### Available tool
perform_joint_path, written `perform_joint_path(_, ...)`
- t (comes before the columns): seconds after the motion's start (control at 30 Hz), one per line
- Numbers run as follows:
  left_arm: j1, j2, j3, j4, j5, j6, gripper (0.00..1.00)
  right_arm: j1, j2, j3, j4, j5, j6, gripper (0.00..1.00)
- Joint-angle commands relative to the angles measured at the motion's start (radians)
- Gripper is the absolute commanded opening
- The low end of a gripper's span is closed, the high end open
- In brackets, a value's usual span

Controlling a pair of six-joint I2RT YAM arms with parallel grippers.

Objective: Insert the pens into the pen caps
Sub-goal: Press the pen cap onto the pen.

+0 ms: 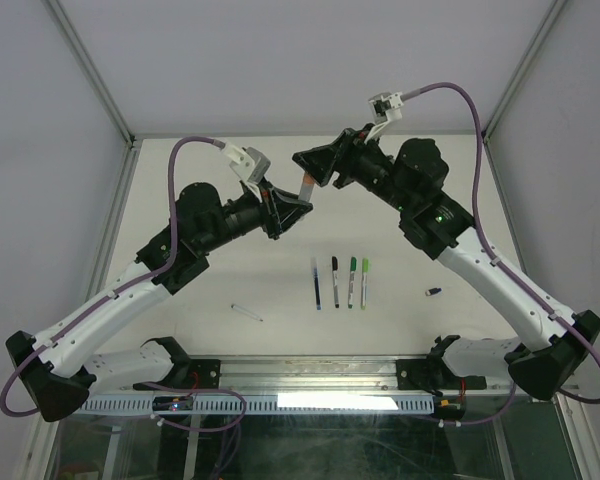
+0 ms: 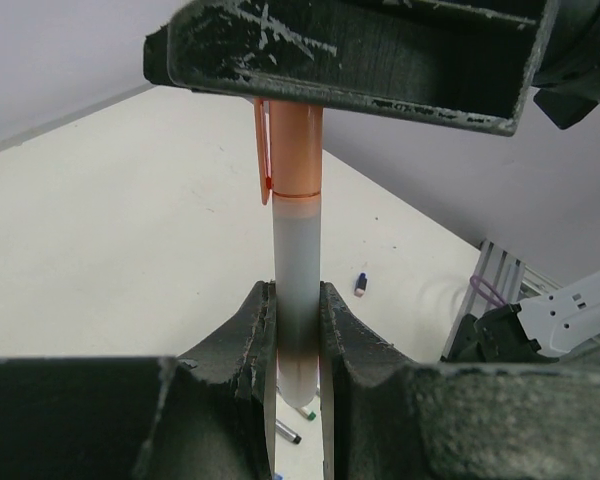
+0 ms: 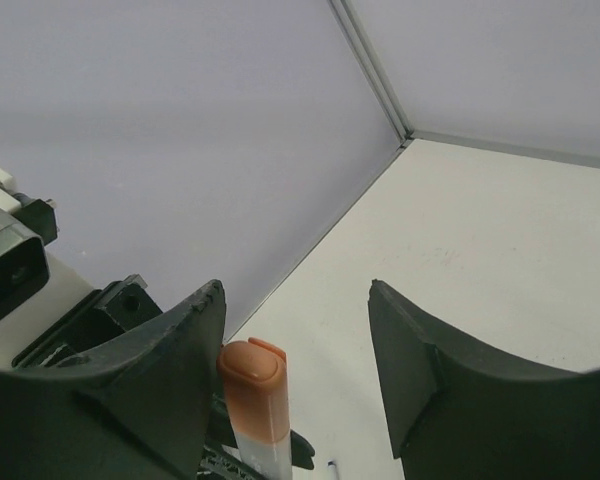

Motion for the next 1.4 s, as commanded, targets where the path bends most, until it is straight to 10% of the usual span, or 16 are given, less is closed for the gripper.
perform_joint_path(0.0,-0.005,-0.009,0.048,0.025,-0.054,0.026,0.0,0.012,-0.025,0.017,0.011,0.009,0.017,0.58)
perform_joint_path(0.2,-0.006,-0.003,0.055,0.02,-0.079,0.026,0.0,0.022,-0.028,-0.016,0.017,-0.007,0.045,0.38)
perform_joint_path(0.37,-0.005,-0.004,0.074,0.022,-0.109,0.028,0.0,0.029,-0.018,-0.043,0.022,-0.036,0.066,0.0)
perform_joint_path(1.37,-0.007,0.024,0.316,0.207,-0.176,0.115,0.0,0.377,0.109,-0.629,0.19,0.039,0.229,0.0)
